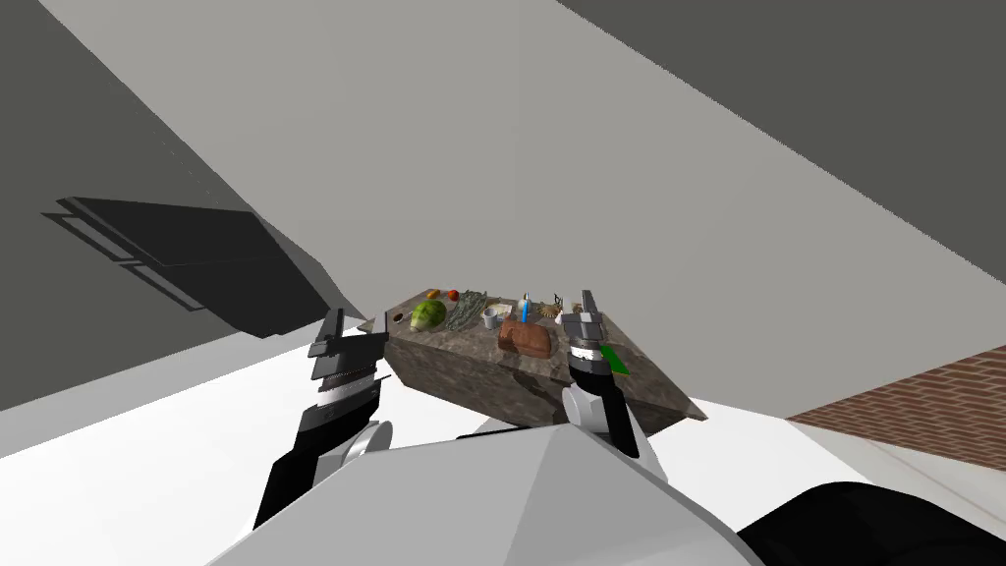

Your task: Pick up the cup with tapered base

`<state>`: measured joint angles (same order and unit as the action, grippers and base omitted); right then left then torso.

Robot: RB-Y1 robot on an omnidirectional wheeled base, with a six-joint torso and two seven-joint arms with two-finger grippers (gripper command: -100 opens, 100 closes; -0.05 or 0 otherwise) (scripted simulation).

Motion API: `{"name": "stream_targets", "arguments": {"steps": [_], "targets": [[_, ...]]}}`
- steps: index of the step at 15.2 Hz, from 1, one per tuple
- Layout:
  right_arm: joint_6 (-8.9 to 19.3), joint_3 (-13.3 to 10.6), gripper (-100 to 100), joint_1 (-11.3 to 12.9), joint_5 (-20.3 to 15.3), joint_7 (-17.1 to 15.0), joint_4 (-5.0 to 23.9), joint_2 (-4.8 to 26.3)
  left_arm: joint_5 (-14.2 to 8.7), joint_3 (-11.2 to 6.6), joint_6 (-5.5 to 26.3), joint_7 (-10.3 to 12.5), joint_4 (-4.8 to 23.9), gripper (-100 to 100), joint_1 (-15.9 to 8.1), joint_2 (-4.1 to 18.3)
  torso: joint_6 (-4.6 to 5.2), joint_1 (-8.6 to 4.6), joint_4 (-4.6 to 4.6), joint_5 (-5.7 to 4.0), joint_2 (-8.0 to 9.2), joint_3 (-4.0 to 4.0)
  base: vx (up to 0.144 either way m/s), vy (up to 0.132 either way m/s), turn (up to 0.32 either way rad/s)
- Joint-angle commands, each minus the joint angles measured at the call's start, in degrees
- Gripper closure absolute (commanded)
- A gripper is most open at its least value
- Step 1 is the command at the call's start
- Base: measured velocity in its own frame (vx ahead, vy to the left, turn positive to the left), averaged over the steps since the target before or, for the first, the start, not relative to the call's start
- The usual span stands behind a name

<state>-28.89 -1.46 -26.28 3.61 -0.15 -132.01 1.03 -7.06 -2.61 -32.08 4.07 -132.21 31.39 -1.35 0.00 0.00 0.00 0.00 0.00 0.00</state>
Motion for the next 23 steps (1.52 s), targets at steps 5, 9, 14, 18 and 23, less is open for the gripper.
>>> {"name": "stream_targets", "arguments": {"steps": [5,9,14,18,23], "targets": [[-0.75,-0.24,-100,-0.80,-2.07,1.23,-0.15,5.80,0.00,0.03,0.00,0.00,0.00,0,-0.03,-0.03,-0.02,0.98,0.15,0.20,0.74,0.41,-0.151,0.183,0.050],[-1.70,-1.16,-100,-2.07,-4.56,2.48,0.31,10.16,0.00,0.04,0.00,0.00,0.00,0,-0.03,-0.03,-0.04,1.28,0.15,0.27,0.72,0.41,-0.150,0.272,0.091],[-3.14,-3.30,-100,-4.07,-8.67,4.11,2.85,16.69,0.00,0.03,0.00,0.00,0.00,0,-0.02,-0.03,-0.02,1.12,0.14,0.26,0.64,0.37,-0.129,0.266,0.104],[-3.83,-4.59,-100,-4.94,-10.93,4.82,5.20,21.09,0.00,0.02,0.00,0.00,0.00,0,-0.02,-0.02,-0.01,0.82,0.13,0.19,0.56,0.33,-0.102,0.192,0.091],[-4.44,-5.90,-100,-5.58,-13.24,5.43,8.28,26.45,0.00,0.02,0.00,0.00,0.00,0,-0.02,-0.02,-0.03,0.68,0.08,0.15,0.35,0.20,-0.056,0.172,0.091]]}}
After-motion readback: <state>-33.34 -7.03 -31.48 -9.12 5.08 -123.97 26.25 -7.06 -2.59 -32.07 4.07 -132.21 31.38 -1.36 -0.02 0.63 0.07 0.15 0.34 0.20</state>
